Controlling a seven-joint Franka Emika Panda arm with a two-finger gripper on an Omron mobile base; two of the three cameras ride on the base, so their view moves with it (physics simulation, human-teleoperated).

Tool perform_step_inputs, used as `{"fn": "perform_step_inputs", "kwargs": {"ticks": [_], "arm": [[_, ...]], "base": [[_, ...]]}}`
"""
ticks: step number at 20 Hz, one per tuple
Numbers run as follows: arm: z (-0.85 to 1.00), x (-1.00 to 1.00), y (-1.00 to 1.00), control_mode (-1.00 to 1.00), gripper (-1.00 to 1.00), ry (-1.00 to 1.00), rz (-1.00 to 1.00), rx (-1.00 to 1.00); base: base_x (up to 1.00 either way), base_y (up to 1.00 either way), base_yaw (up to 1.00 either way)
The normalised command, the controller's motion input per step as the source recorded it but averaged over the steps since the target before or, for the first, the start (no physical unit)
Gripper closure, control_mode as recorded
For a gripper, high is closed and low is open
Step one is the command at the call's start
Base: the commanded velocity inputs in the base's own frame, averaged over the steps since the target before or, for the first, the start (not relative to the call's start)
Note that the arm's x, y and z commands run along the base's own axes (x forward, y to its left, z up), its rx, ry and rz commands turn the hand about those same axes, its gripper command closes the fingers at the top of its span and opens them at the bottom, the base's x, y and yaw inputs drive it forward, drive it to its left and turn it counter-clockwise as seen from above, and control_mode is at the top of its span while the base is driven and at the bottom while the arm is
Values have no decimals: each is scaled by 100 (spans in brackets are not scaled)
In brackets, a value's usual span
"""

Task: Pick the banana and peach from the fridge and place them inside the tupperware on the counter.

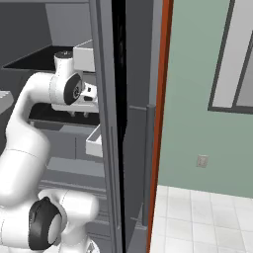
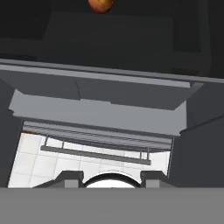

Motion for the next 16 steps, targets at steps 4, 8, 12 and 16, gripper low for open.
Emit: {"fn": "perform_step_inputs", "kwargs": {"ticks": [4,8,12,16], "arm": [[0,0,0,100,-100,0,0,0],[0,0,0,100,-100,0,0,0],[0,0,0,100,-100,0,0,0],[0,0,0,100,-100,0,0,0]], "base": [[5,14,-2],[29,41,-9],[32,30,-1],[51,16,0]]}}
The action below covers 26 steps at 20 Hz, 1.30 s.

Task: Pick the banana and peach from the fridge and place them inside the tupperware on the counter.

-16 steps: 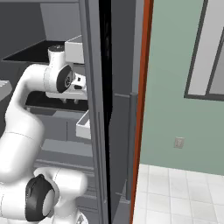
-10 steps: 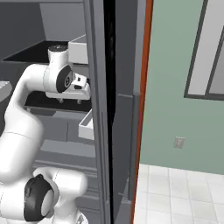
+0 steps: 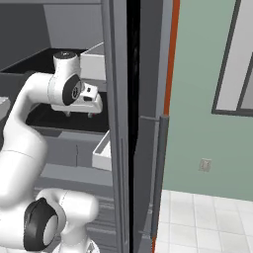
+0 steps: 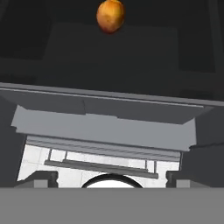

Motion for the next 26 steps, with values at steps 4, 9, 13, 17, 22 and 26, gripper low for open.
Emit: {"fn": "perform_step_inputs", "kwargs": {"ticks": [4,9,13,17,22,26], "arm": [[0,0,0,100,-100,0,0,0],[0,0,0,100,-100,0,0,0],[0,0,0,100,-100,0,0,0],[-7,4,4,-100,-100,0,0,-6],[-55,0,43,-100,-100,-32,-3,-27],[-33,12,26,-100,-100,-39,-20,-10]], "base": [[59,14,0],[52,24,0],[36,20,0],[0,0,0],[0,0,0],[0,0,0]]}}
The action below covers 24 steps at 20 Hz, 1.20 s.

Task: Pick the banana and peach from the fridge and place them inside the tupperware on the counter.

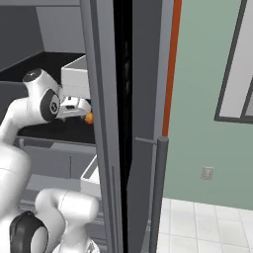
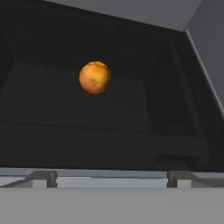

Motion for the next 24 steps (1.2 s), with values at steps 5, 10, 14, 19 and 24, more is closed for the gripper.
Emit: {"fn": "perform_step_inputs", "kwargs": {"ticks": [5,10,14,19,24], "arm": [[-20,18,8,-100,-100,-32,-18,-1],[-7,55,7,-100,-100,-12,-31,12],[0,48,-1,-100,-100,12,-10,49],[0,52,0,-100,-100,16,-1,33],[-5,35,0,-100,-100,-2,0,5]], "base": [[0,0,0],[0,0,0],[0,0,0],[0,0,0],[0,0,0]]}}
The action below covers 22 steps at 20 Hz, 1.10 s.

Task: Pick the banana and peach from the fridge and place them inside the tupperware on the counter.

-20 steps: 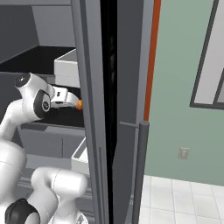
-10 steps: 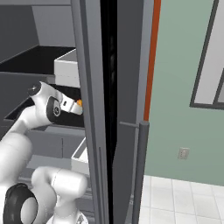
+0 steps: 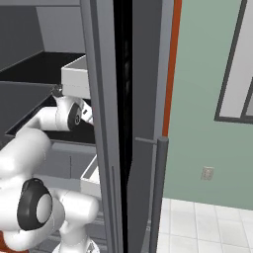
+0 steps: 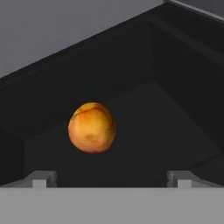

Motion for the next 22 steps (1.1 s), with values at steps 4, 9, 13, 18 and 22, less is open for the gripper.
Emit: {"fn": "perform_step_inputs", "kwargs": {"ticks": [4,9,13,18,22], "arm": [[-6,28,4,-100,-100,0,0,0],[-3,31,5,-100,-100,0,0,0],[-9,29,6,-100,-100,0,0,0],[-12,23,6,-100,-100,0,0,0],[-11,18,4,-100,-100,2,0,0]], "base": [[0,0,0],[0,0,0],[0,0,0],[0,0,0],[0,0,0]]}}
